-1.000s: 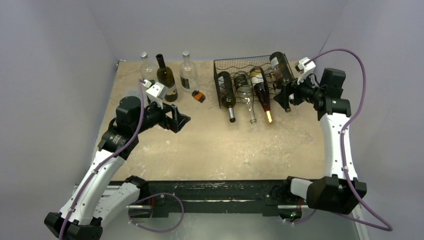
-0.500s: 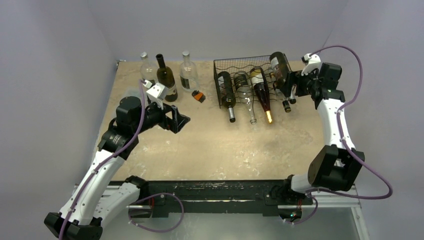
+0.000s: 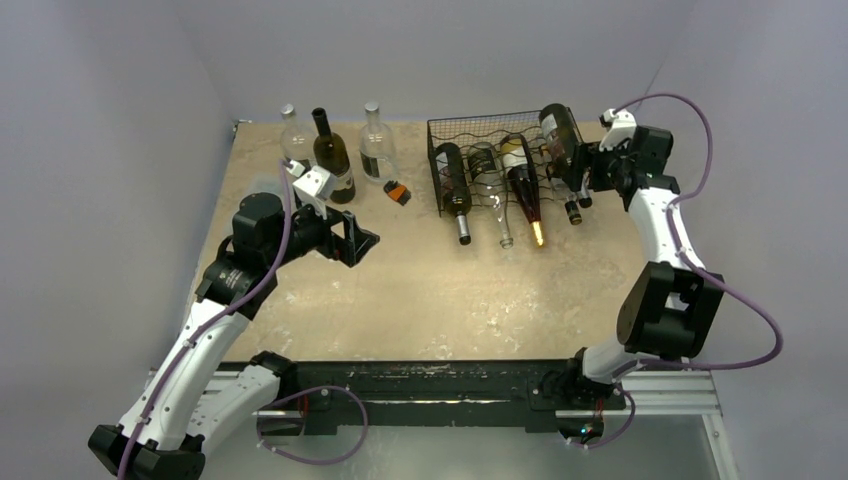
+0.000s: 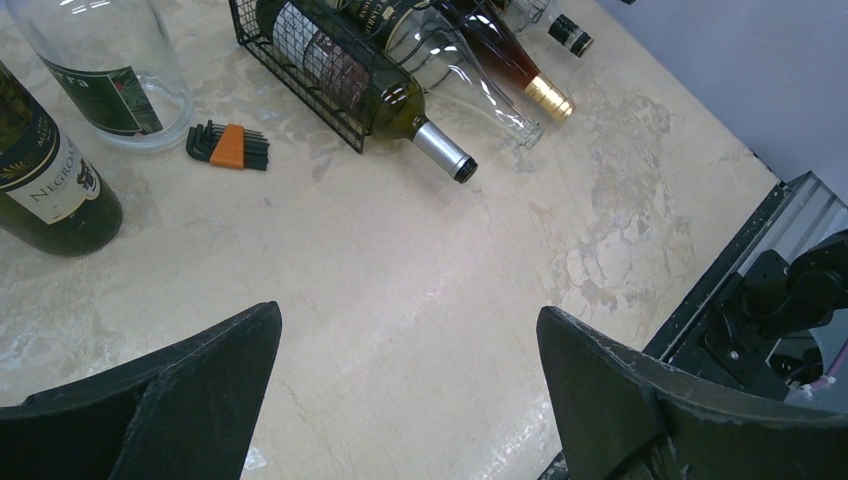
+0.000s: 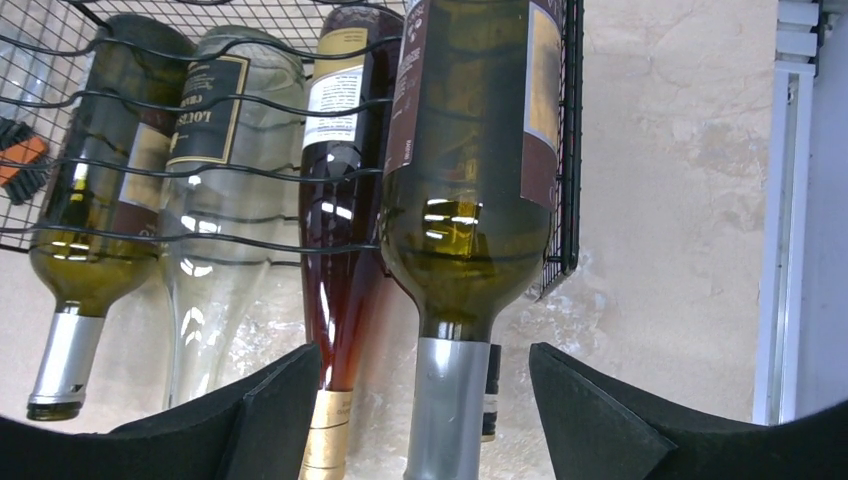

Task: Take the wine bottle off the wine rack
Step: Pick up the wine bottle from the wine rack.

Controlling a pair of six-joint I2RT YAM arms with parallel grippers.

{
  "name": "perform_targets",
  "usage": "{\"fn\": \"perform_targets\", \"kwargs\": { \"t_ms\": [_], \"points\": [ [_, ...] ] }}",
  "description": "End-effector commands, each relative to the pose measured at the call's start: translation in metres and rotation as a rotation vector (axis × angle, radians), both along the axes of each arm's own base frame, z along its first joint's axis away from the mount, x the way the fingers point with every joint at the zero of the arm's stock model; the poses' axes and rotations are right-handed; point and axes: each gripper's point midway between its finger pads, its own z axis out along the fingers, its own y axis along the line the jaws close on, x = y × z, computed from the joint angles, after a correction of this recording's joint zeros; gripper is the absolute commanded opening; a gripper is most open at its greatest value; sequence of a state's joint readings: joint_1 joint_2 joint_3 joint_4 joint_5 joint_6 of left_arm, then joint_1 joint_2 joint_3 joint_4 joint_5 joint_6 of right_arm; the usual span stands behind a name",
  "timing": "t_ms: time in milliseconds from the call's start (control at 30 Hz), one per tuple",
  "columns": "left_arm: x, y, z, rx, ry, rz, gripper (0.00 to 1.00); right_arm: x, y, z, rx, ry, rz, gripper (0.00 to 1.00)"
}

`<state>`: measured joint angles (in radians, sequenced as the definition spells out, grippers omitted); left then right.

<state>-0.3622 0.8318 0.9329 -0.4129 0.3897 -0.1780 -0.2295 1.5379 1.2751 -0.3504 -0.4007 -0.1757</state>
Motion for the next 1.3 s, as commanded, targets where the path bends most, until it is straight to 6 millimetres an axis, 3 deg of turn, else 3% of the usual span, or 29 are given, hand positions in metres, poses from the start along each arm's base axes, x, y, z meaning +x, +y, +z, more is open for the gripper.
{"fn": "perform_targets", "kwargs": {
  "t_ms": [0, 533, 1267],
  "points": [
    [0.002, 0.002, 0.005, 0.008, -0.035, 0.001, 1.0, 0.016, -0.01, 0.008, -0.032, -0.047, -0.024, 0.78],
    [0.004, 0.002, 0.003, 0.018, -0.028, 0.004, 1.0, 0.029, -0.015, -0.027, -0.027, 0.034, -0.021, 0.69],
    [0.005, 0.003, 0.002, 0.023, -0.027, 0.008, 1.0, 0.036, -0.013, -0.044, 0.01, 0.071, -0.031, 0.61]
  ]
}}
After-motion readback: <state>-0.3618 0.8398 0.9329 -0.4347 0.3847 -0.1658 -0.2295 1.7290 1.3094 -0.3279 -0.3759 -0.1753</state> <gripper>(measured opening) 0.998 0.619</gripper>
